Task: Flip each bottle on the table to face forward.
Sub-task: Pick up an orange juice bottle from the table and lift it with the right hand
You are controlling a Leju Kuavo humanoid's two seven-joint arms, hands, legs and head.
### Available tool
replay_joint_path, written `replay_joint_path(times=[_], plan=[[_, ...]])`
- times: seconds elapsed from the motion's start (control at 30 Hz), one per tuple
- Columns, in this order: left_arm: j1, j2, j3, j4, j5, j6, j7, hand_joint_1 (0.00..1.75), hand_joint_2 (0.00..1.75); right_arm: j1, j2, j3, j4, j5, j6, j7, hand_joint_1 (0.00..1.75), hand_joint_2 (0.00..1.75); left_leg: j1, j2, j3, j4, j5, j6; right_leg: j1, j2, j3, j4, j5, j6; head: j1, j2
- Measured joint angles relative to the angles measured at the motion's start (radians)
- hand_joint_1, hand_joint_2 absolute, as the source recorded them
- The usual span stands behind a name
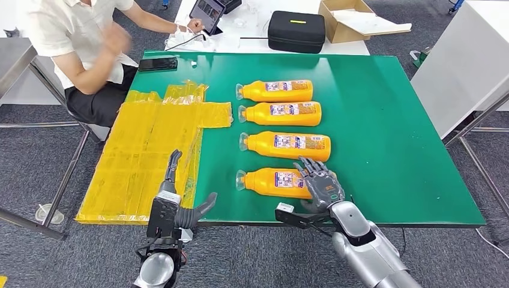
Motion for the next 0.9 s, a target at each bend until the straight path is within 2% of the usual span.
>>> replay_joint_path(times=[0.3,0.5,0.6,0.77,0.9], plan=[[0.000,0.000,-0.001,0.000,0.006,0.003,-0.001,0.00,1.75,-0.040,0.012,-0.043,0.089,-0.065,0.011,-0.023,1.75,1.75,0.000,-0.001,0.003,0.000,0.000,0.001,0.000,0.000,0.003,0.000,0.000,0.000,0.000,0.000],[-0.001,0.000,-0.001,0.000,0.008,0.003,-0.005,0.00,1.75,-0.057,0.020,-0.064,0.125,-0.123,0.015,-0.079,1.75,1.75,0.000,-0.001,0.005,0.000,0.000,0.001,0.000,0.000,0.005,0.000,0.000,0.000,0.000,0.000],[-0.002,0.000,-0.002,0.000,0.015,0.001,-0.012,0.00,1.75,-0.058,0.022,-0.077,0.130,-0.197,0.031,-0.144,1.75,1.75,0.000,0.000,0.006,0.000,0.000,0.000,0.000,0.000,0.005,0.000,0.000,0.000,0.000,0.000],[-0.002,-0.005,-0.002,0.000,0.114,-0.056,-0.025,0.00,1.75,-0.030,0.030,-0.123,0.103,-0.425,0.077,-0.319,1.73,1.75,0.000,0.001,0.008,0.000,-0.001,0.000,0.000,0.001,0.007,0.000,0.000,0.000,0.001,0.000],[0.004,-0.015,-0.003,-0.007,0.224,-0.144,-0.017,0.00,1.75,0.019,0.054,-0.152,0.046,-0.534,0.079,-0.383,1.58,1.75,0.000,0.001,0.008,0.000,-0.001,-0.001,0.001,0.001,0.007,0.000,0.000,0.000,0.000,0.000]])
